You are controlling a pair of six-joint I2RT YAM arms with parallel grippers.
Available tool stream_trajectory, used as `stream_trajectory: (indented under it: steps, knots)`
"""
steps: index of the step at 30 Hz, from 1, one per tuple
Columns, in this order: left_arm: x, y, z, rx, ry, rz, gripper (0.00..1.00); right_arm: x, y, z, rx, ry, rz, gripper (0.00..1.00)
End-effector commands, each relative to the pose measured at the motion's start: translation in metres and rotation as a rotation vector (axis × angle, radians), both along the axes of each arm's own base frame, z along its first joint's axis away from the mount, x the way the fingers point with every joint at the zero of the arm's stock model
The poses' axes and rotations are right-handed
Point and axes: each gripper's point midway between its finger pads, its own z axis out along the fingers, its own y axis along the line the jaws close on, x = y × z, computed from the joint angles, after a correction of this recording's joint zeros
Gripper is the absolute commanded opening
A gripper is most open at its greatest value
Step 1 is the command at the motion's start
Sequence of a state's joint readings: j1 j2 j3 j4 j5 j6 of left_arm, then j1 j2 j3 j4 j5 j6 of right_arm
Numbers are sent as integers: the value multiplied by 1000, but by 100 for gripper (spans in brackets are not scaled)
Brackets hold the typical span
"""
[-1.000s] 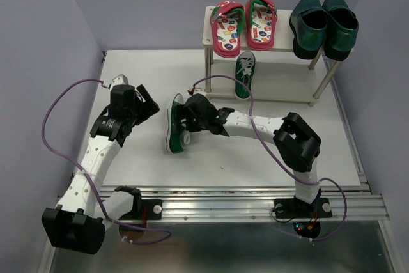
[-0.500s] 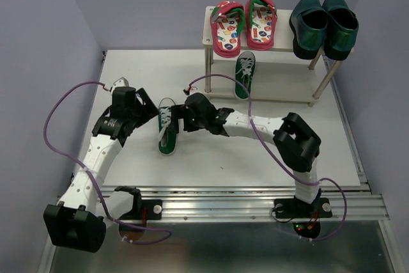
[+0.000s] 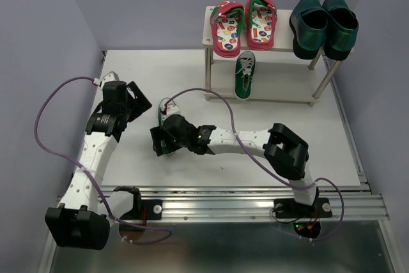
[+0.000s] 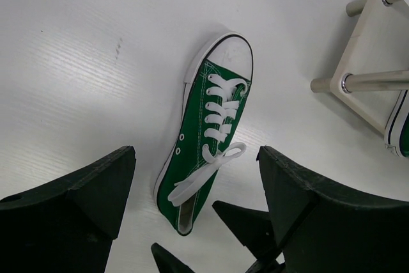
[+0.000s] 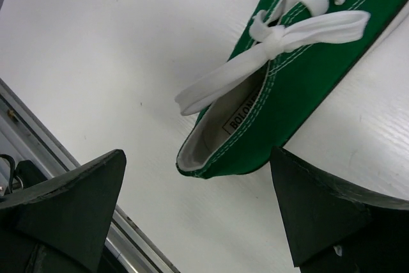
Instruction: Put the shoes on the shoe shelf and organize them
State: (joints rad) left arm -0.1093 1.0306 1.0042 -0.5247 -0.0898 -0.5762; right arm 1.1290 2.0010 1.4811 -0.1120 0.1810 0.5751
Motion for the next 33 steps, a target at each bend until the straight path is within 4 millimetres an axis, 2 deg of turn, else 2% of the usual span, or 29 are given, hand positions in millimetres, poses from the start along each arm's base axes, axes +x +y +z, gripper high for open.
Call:
stream_trajectory:
  steps: [1,5,6,8,9,11,12,14,15,16,18,19,21,22,23,24,25,26,28,29,30,33]
  knots:
    - [3,2,17,9,-48,-10,88,10,11,-2,-31,-54,-35,100]
    - [2,2,13,8,-41,-14,88,12,12,-19,-90,-51,-53,92]
    - [2,2,13,7,-43,-12,88,13,12,-22,-98,-46,-61,79]
    - [2,2,13,7,-42,-15,88,16,8,-24,-117,-48,-85,64]
    - [2,3,12,8,-39,-13,88,15,5,-26,-122,-47,-93,45]
    - [2,2,12,7,-42,-17,88,20,-2,-14,-114,-73,-128,20]
    - [2,2,12,5,-42,-16,88,19,-10,-15,-128,-76,-141,3]
    - [2,1,11,0,-40,-20,88,22,-24,-6,-140,-109,-172,1]
    - [3,1,12,-2,-45,-21,88,21,-32,11,-126,-133,-177,1]
    - [4,0,13,-4,-46,-25,88,18,-46,4,-160,-140,-185,1]
    - [5,0,13,-6,-49,-24,88,13,-65,10,-179,-156,-180,1]
    - [6,0,12,-10,-49,-23,87,6,-84,15,-187,-163,-178,1]
    - [9,-3,11,-17,-50,-33,87,-1,-106,17,-209,-181,-173,1]
    - [9,-3,10,-22,-50,-34,87,-5,-117,34,-181,-200,-172,1]
    - [10,-5,8,-29,-47,-39,87,-13,-137,19,-226,-195,-167,1]
    - [12,-7,9,-36,-52,-46,87,-16,-148,19,-229,-200,-172,1]
    - [13,-8,8,-44,-54,-46,87,-20,-163,35,-200,-218,-194,1]
    - [14,-10,7,-52,-55,-51,87,-27,-182,20,-236,-205,-201,1]
    - [16,-10,5,-55,-53,-49,86,-34,-204,19,-237,-193,-233,1]
    - [16,-15,4,-73,-47,-73,86,-39,-213,31,-192,-199,-243,1]
    - [17,-16,4,-79,-50,-75,86,-46,-227,19,-220,-182,-241,1]
    - [20,-19,4,-89,-53,-81,85,-54,-251,18,-182,-156,-306,1]
